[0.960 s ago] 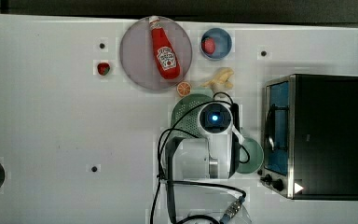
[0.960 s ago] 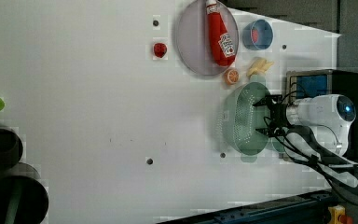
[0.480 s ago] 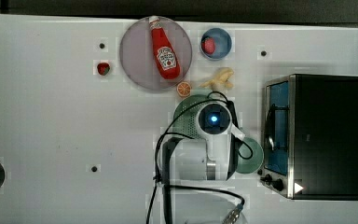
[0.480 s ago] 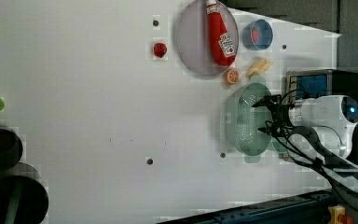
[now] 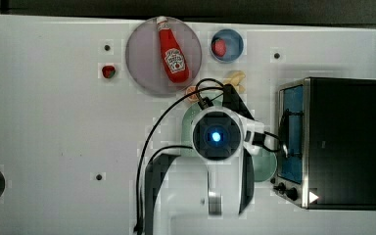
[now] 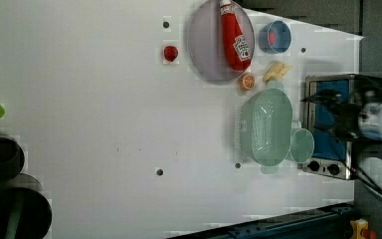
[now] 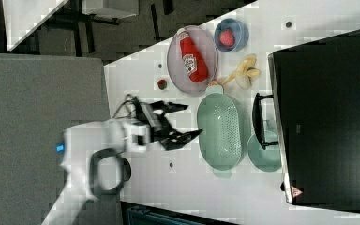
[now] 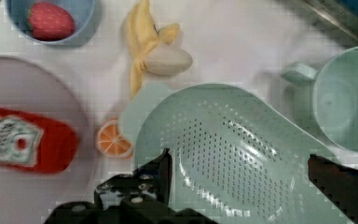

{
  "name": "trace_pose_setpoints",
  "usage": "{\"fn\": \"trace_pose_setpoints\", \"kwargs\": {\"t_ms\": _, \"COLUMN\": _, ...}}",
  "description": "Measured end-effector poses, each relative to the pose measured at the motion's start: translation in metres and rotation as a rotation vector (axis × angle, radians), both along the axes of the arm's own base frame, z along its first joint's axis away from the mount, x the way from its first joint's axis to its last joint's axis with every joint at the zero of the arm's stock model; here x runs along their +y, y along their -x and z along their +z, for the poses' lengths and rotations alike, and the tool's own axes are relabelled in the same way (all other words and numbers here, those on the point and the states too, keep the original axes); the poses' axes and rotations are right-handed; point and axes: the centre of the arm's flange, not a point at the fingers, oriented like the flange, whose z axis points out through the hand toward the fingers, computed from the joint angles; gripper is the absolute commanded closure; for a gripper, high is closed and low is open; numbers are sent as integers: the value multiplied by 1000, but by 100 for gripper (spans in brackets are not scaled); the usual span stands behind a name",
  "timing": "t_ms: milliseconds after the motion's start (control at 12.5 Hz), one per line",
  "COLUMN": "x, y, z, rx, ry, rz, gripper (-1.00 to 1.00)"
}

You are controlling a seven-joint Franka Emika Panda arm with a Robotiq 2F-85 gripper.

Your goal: Drag strainer left to right.

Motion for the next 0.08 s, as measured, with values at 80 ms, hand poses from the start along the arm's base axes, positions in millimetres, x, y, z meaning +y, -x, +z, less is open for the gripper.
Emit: {"fn": "trace_pose_setpoints", "kwargs": {"t_ms": 80, "x": 6, "y": 5, "z": 37, "rx": -10, "ry": -5, "rz": 17, "gripper": -100}}
